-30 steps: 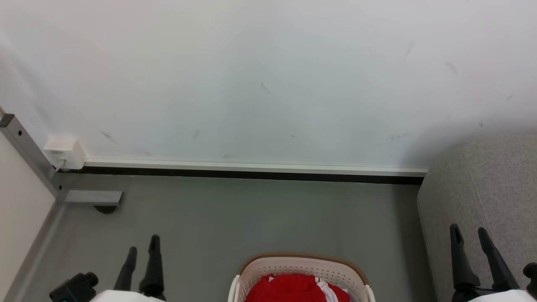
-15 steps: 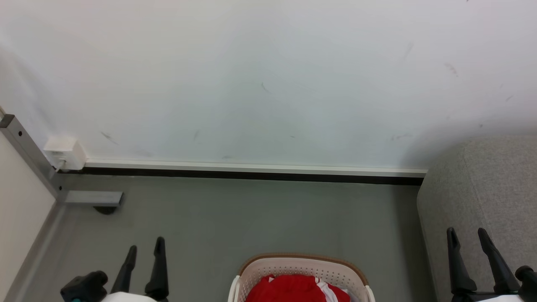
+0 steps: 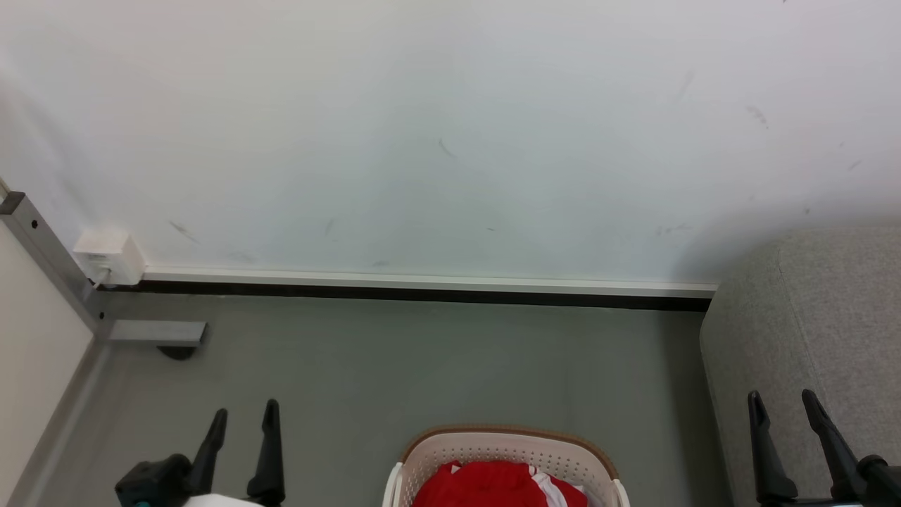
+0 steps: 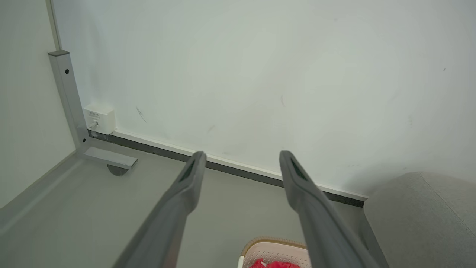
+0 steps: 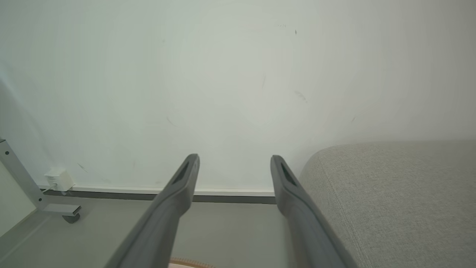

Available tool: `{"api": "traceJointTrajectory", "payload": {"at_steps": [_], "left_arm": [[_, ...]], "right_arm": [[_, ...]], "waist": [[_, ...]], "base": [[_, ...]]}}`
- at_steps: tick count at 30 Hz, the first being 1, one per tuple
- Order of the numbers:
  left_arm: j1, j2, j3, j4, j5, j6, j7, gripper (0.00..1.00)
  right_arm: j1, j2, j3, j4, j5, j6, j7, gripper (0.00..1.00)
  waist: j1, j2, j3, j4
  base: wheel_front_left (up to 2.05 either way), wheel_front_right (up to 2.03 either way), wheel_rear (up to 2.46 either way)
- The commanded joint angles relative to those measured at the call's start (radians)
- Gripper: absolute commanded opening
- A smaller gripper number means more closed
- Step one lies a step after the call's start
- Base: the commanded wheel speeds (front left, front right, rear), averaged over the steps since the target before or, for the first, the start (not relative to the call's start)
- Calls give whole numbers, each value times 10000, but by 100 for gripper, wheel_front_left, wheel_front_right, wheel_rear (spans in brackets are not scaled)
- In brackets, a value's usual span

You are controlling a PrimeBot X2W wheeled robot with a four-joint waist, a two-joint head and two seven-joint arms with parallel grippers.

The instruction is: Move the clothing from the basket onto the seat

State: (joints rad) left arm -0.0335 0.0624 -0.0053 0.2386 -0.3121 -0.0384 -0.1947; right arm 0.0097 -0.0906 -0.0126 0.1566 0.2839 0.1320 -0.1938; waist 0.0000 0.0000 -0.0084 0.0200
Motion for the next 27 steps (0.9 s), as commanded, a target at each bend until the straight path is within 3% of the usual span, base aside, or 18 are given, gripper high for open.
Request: {"api": "traceJointTrajectory", "payload": {"at_steps": [1,27], "left_arm": [[52,93,26,-36,304,47,-67,100],[184,88,190,289,2249,-39,-576,100]], "right_arm": [[58,-20,-51,-8,-218,-17,-76,100],[79,32,-67,466,-1467,-23,-586,100]], "waist": [[0,0,-2,10],[0,0,-19,-10]], "base": [[0,0,0],[0,0,0]]}}
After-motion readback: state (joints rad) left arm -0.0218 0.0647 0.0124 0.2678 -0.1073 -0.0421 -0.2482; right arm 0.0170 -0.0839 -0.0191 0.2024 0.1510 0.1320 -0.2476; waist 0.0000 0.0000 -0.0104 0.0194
